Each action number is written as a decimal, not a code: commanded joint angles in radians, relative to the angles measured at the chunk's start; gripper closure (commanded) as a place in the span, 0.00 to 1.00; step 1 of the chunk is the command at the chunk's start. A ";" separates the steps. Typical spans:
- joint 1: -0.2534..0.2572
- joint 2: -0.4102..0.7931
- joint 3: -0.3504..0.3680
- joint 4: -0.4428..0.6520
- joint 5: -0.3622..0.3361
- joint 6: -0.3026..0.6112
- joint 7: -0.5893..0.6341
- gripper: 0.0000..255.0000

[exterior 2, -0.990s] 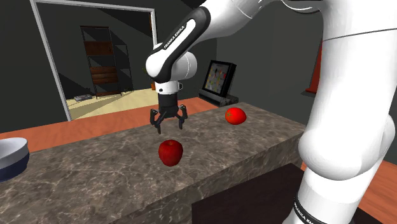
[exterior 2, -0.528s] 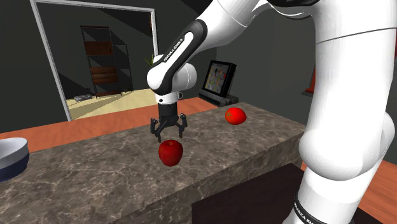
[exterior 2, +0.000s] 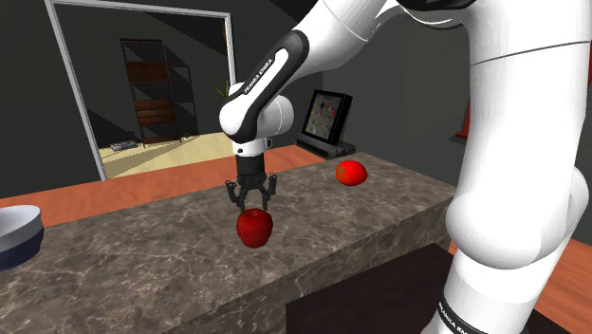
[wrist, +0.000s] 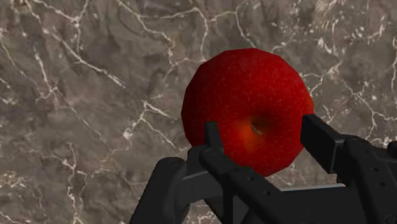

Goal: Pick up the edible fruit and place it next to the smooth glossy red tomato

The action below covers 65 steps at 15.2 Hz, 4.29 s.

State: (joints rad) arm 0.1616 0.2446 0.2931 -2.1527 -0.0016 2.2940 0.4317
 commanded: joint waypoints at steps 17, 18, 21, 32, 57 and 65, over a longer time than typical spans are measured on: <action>-0.007 -0.071 0.007 0.028 0.024 -0.097 -0.012 1.00; -0.008 -0.079 0.008 0.033 0.027 -0.109 -0.013 1.00; -0.010 -0.103 0.009 0.048 0.034 -0.147 -0.016 1.00; -0.015 -0.173 0.011 0.119 0.054 -0.286 -0.024 1.00; -0.161 -0.281 -0.139 0.167 0.048 -0.453 -0.311 1.00; -0.254 -0.242 -0.235 0.215 0.020 -0.468 -0.490 1.00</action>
State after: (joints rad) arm -0.0793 -0.0084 0.0717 -1.9562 0.0224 1.8338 -0.0322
